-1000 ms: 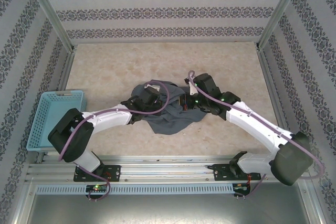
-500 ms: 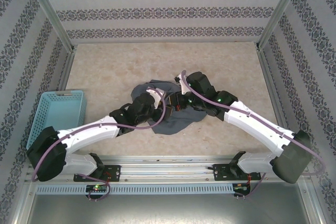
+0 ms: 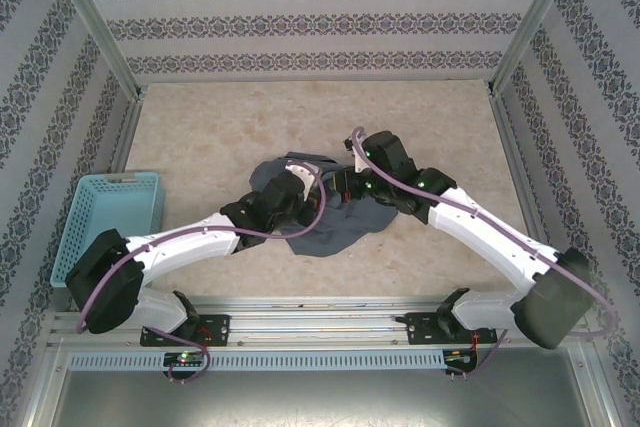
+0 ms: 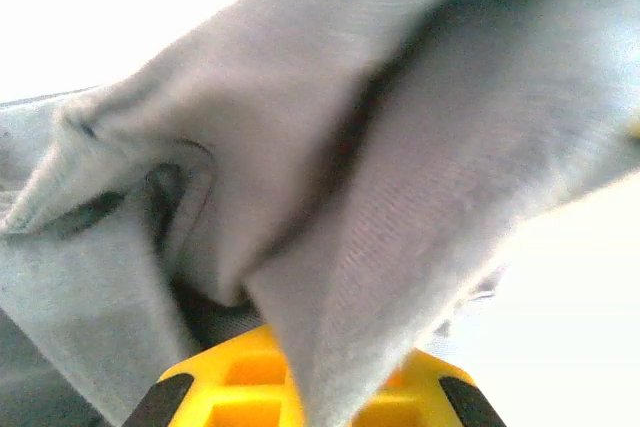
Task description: Fold the inside-out t-shirt
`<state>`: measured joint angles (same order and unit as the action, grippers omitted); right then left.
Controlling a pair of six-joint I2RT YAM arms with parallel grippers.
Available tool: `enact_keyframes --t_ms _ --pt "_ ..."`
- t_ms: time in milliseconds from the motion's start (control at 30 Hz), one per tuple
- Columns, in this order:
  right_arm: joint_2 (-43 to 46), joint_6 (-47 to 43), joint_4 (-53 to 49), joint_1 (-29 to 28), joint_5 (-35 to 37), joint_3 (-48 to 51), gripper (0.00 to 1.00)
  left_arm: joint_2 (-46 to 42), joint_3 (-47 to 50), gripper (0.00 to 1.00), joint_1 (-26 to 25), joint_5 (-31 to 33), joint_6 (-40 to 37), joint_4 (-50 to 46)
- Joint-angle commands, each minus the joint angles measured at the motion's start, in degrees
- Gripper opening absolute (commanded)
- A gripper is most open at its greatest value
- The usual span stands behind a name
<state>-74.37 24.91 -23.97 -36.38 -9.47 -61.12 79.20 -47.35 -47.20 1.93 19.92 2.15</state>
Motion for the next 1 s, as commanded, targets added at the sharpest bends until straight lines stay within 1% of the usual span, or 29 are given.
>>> enact_keyframes --t_ms 0,100,167,300,367,433,500,633,700,833,967 --pt "-3.0 -2.4 0.8 2.8 0.8 -1.6 0.00 -3.0 1.1 0.00 -0.4 -7.4 0.9 2.3" --pt "-6.0 -3.6 2.0 4.6 1.7 -3.0 0.00 -4.6 3.1 0.00 -0.4 -13.7 1.9 4.5" --pt "-8.4 -4.6 2.1 5.1 3.6 -4.0 0.05 -5.4 4.4 0.00 -0.4 -16.3 2.5 6.1" --pt "-10.1 -4.9 1.9 5.0 3.7 -4.0 0.23 -5.1 5.3 0.00 1.1 -17.2 3.9 7.0" --pt "-8.0 -4.9 1.5 3.6 5.6 -2.1 0.38 -4.5 5.8 0.00 2.4 -18.1 4.9 8.1" --pt "-5.3 -5.3 0.6 1.7 8.8 -0.1 0.45 -3.9 6.1 0.00 3.0 -18.8 5.5 9.3" --pt "-2.2 -5.0 -0.3 -0.7 10.9 2.4 0.47 -3.4 6.0 0.00 3.4 -19.2 5.8 10.0" --pt "2.8 -2.2 1.8 -5.4 9.6 8.5 0.45 -2.4 5.7 0.00 3.9 -19.2 6.3 10.6" --pt "3.5 -0.9 4.2 -6.2 8.4 11.4 0.45 -2.4 5.7 0.00 3.9 -19.0 6.4 10.6" --pt "1.9 0.1 9.6 -6.1 7.6 15.4 0.46 -2.5 5.8 0.00 4.0 -18.8 6.4 10.3" --pt "-3.3 -0.5 13.2 -5.8 6.4 14.1 0.46 -3.2 5.6 0.00 4.0 -18.5 6.2 9.4"
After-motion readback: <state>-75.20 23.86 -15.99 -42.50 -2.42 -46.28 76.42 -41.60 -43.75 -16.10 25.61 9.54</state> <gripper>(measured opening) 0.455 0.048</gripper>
